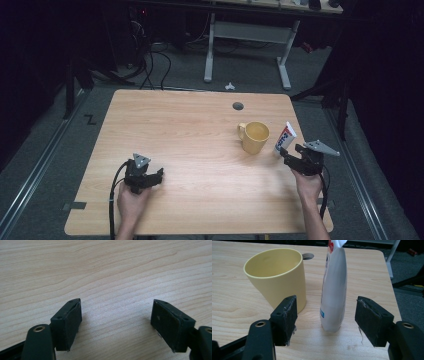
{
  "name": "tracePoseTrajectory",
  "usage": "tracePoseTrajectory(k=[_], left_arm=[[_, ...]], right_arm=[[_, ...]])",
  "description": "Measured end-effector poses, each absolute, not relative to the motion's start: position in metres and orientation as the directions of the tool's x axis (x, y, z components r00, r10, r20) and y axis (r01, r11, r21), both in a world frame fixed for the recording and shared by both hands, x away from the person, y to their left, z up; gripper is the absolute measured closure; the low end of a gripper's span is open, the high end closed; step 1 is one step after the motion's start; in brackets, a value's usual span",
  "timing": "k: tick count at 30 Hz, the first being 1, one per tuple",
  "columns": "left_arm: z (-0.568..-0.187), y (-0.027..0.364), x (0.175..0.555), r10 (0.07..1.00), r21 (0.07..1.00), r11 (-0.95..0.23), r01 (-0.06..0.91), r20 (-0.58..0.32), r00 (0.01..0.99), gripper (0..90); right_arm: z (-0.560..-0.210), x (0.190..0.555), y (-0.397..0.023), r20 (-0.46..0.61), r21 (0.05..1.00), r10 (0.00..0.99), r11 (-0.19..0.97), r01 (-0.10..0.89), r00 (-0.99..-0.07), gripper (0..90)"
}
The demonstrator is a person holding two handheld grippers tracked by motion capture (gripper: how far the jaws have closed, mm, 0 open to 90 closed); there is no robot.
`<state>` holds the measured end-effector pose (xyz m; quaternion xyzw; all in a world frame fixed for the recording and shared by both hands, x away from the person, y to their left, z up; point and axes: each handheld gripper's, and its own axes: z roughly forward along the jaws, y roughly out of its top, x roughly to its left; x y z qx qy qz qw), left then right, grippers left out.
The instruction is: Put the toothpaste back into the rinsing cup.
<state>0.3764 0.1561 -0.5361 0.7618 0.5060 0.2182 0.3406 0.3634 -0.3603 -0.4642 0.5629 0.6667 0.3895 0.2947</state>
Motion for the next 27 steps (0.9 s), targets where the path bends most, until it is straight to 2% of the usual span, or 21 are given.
tracePoseTrajectory(k=[16,27], left_arm=[[-0.536,0.156,0.376,0.92,0.74,-0.256,0.622,-0.012,0.393,25.2],[-0.536,0.156,0.376,0.92,0.74,-0.256,0.622,-0.012,0.393,25.2]], right_arm=[[-0.468,0.391,-0.361,0.072,0.831,0.984,0.031,0.555,-0.163,38.3],[-0.471,0.405,-0.359,0.073,0.834,0.987,0.017,0.552,-0.142,47.8]])
